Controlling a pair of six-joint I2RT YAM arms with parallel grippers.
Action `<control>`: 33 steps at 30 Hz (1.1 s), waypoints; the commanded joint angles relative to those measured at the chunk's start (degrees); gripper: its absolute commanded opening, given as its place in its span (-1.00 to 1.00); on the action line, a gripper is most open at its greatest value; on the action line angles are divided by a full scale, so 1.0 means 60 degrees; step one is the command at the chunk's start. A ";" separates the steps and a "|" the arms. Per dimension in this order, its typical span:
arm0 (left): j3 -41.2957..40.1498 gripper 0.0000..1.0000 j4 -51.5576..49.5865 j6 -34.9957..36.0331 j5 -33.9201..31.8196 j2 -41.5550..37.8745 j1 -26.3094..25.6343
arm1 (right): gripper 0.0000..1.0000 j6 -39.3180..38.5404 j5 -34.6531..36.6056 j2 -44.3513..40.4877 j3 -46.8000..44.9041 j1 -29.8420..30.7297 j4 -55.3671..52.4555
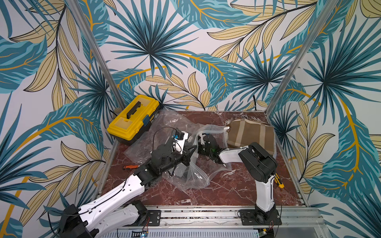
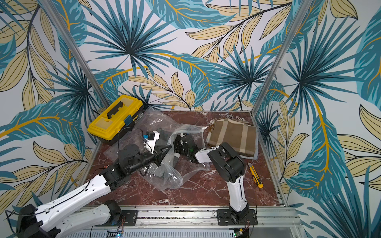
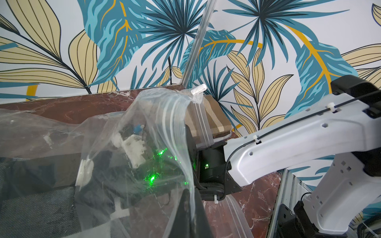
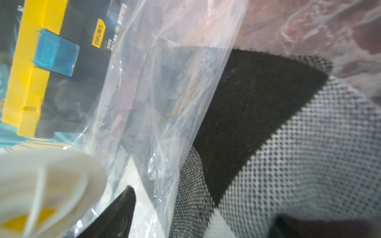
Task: Take the blanket out of the vacuum bag
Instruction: Take out the blanket from the vacuum bag.
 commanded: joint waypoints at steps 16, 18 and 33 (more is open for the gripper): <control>-0.0200 -1.00 -0.0013 0.0078 0.0067 -0.0233 -0.0037 | -0.80 0.0150 -0.0740 0.0939 0.0947 0.0481 -0.0809; -0.0244 -1.00 0.0020 0.0062 0.0050 -0.0219 -0.0036 | -0.79 0.0041 -0.0758 0.0702 0.0949 0.0494 -0.1069; 0.1505 -1.00 -0.1641 0.0239 0.0052 -0.0908 -0.0233 | -0.75 -0.0768 -0.0143 -0.0184 0.0757 0.0515 -0.2210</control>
